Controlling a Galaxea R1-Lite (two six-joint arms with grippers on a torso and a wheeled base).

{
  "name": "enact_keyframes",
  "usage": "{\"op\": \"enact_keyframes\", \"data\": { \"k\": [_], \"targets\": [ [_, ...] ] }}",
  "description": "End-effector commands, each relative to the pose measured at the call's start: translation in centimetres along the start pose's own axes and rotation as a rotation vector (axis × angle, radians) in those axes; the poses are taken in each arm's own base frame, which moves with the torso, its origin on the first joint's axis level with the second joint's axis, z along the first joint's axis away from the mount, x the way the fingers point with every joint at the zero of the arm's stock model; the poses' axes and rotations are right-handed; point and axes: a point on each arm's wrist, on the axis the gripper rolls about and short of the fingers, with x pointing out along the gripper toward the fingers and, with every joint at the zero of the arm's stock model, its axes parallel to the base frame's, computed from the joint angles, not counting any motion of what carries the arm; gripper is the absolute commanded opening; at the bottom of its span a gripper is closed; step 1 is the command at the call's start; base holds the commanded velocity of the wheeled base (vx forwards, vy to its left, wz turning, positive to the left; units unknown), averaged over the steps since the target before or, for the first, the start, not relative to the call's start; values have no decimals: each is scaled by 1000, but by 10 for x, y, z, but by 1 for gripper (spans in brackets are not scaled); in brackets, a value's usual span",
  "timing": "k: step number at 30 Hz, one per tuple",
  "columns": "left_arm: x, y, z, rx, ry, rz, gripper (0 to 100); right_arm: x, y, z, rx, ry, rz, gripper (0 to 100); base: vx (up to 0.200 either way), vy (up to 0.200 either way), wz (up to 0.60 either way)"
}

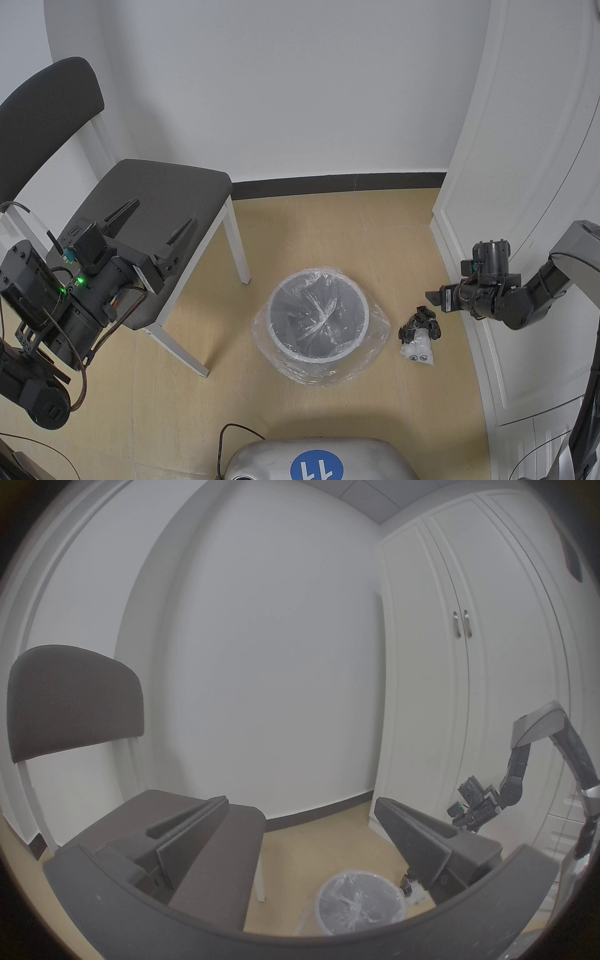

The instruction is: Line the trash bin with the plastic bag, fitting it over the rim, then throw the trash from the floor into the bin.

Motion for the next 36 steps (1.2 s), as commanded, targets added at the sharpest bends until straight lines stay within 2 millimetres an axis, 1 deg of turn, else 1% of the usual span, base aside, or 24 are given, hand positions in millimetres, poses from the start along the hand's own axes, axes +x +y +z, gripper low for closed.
{"op": "enact_keyframes", "data": {
  "k": [1, 3, 5, 6, 7, 8, 9, 10, 11, 12, 13, 17, 19, 22, 27, 31, 36],
  "targets": [
    [14, 29, 20, -5, -97, 113, 100, 59, -30, 31, 181, 82, -101, 100, 0, 0, 0],
    [19, 33, 26, 5, -114, 130, 100, 65, -30, 28, 180, 113, -102, 100, 0, 0, 0],
    [15, 33, 23, 1, -89, 138, 100, 80, -30, 22, 178, 124, -97, 100, 0, 0, 0],
    [15, 33, 23, 1, -89, 138, 100, 80, -30, 22, 178, 124, -97, 100, 0, 0, 0],
    [6, 31, 11, -12, -37, 162, 100, 95, -28, 20, 179, 116, -95, 100, 0, 0, 0],
    [3, 30, 5, -15, -11, 163, 100, 102, -27, 19, 177, 113, -94, 100, 0, 0, 0],
    [3, 30, 1, -17, 6, 167, 100, 108, -27, 17, 176, 113, -94, 100, 0, 0, 0],
    [6, 30, -5, -14, 27, 166, 100, 117, -26, 11, 174, 127, -94, 100, 0, 0, 0],
    [6, 30, -5, -14, 27, 166, 100, 118, -26, 10, 174, 127, -94, 100, 0, 0, 0],
    [11, 31, -9, -12, 30, 169, 100, 136, -26, 4, 172, 137, -96, 100, 0, 0, 0],
    [13, 31, -10, -12, 22, 172, 100, 146, -25, -1, 172, 149, -96, 100, 0, 0, 0],
    [14, 30, -17, -6, 48, 187, 100, 180, -23, -19, 176, 175, -91, 100, 0, 0, 0],
    [13, 28, -19, -7, 56, 191, 100, 191, -21, -29, 181, 188, -91, 100, 0, 0, 0],
    [13, 28, -19, -6, 56, 193, 100, 197, -17, -41, 180, 223, -87, 100, 0, 0, 0],
    [13, 26, -20, 3, 63, 188, 100, 200, -13, -48, 174, 237, -81, 100, 0, 0, 0],
    [12, 24, -21, 2, 70, 178, 100, 205, -9, -61, 167, 261, -79, 100, 0, 0, 0],
    [11, 21, -22, 1, 76, 170, 100, 206, -6, -64, 166, 264, -74, 100, 0, 0, 0]
  ]
}}
